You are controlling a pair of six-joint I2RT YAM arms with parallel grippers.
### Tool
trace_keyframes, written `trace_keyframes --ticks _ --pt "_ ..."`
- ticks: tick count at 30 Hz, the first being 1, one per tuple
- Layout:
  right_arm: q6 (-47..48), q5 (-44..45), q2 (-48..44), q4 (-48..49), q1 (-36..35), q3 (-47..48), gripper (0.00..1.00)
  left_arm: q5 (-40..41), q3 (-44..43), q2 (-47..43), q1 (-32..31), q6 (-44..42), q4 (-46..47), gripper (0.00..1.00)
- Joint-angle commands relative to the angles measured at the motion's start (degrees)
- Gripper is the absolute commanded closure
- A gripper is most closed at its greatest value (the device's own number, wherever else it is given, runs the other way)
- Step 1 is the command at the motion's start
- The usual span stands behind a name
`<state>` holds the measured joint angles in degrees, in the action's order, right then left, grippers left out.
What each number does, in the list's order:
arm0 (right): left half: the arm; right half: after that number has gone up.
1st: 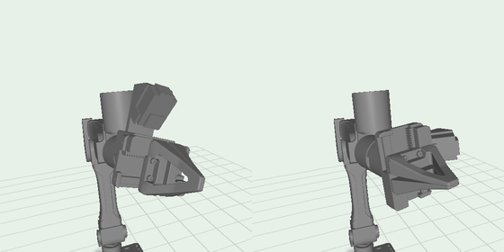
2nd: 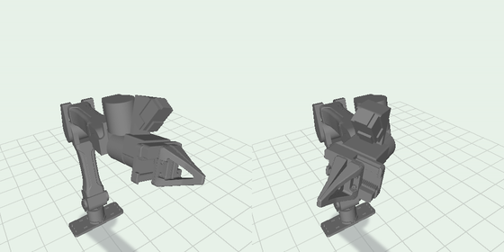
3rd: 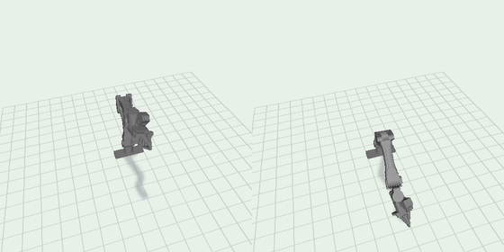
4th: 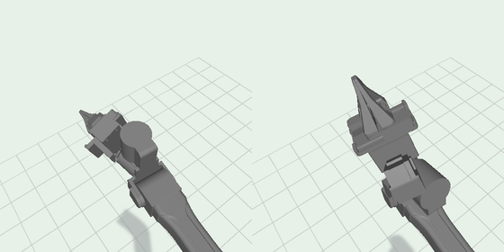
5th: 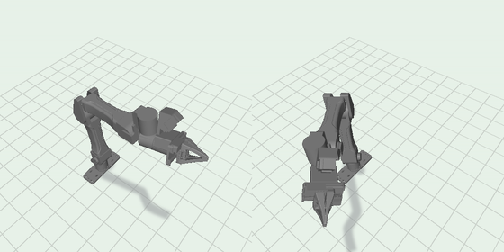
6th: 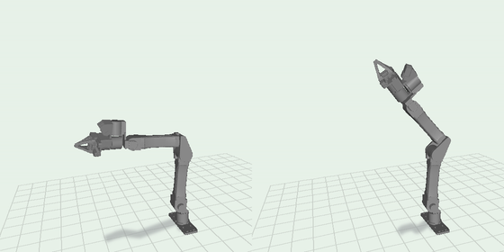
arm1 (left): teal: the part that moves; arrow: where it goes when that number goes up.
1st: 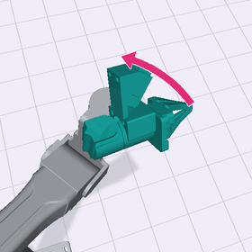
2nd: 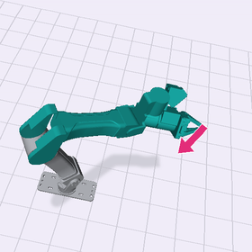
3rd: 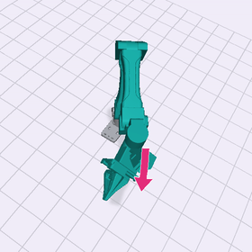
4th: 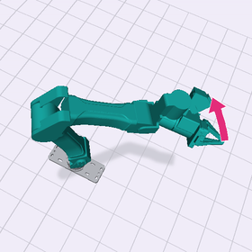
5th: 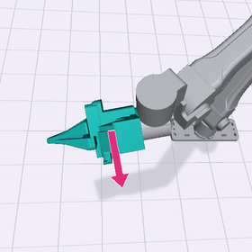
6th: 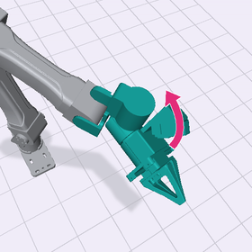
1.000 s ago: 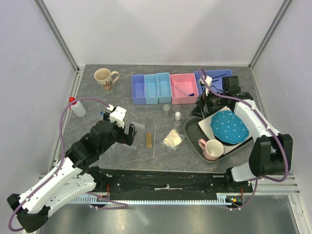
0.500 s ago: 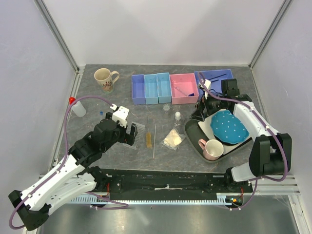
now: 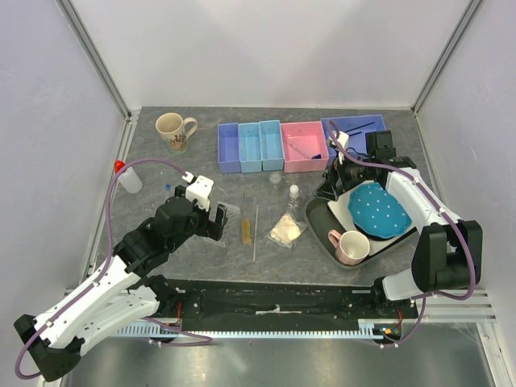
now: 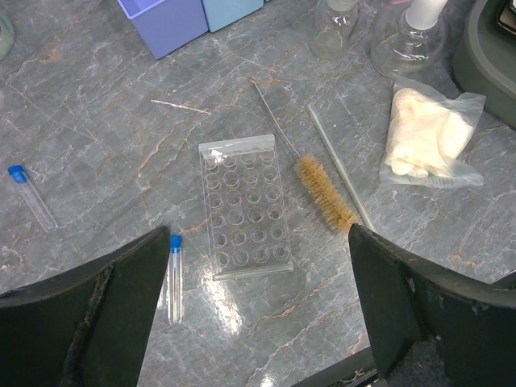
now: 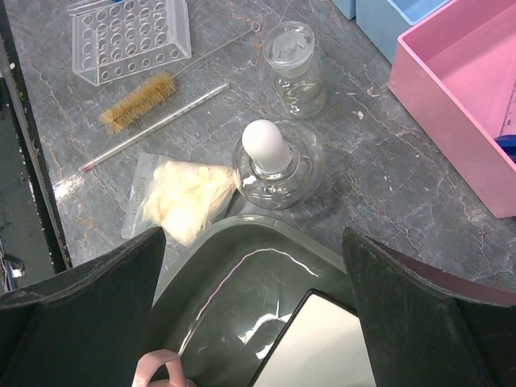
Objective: Organize the chemistry lab equipment
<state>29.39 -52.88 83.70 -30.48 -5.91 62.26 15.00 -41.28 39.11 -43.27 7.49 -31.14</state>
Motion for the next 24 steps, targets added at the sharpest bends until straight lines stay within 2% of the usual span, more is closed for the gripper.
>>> trace_keyframes --ticks 1,5,8,12,16,24 --pt "0.8 -0.9 -1.2 2.1 -0.3 -0.6 0.02 0.6 -0.4 0.1 -0.1 -1.4 2.6 0.02" --pt "-0.1 1.5 -0.6 2.4 -1.7 0.1 0.02 0.6 -0.5 0.1 -0.1 -1.4 2.7 0.02" --pt "-0.4 7.0 -0.2 2.3 -5.2 1.8 0.02 0.5 -0.5 -0.1 -0.1 -1.4 2.6 0.02" --pt "-1.0 20.1 1.5 2.3 -12.7 5.3 0.02 0.3 -0.4 -0.6 0.0 -1.4 2.7 0.02" --pt "-1.5 29.3 4.4 1.4 -17.0 9.9 0.02 0.2 -0.2 -1.1 -0.1 -1.5 2.8 0.02" --pt "-4.7 39.1 10.6 -0.2 -24.6 14.1 0.02 -0.2 -0.1 -1.1 -0.1 -1.6 2.8 0.02"
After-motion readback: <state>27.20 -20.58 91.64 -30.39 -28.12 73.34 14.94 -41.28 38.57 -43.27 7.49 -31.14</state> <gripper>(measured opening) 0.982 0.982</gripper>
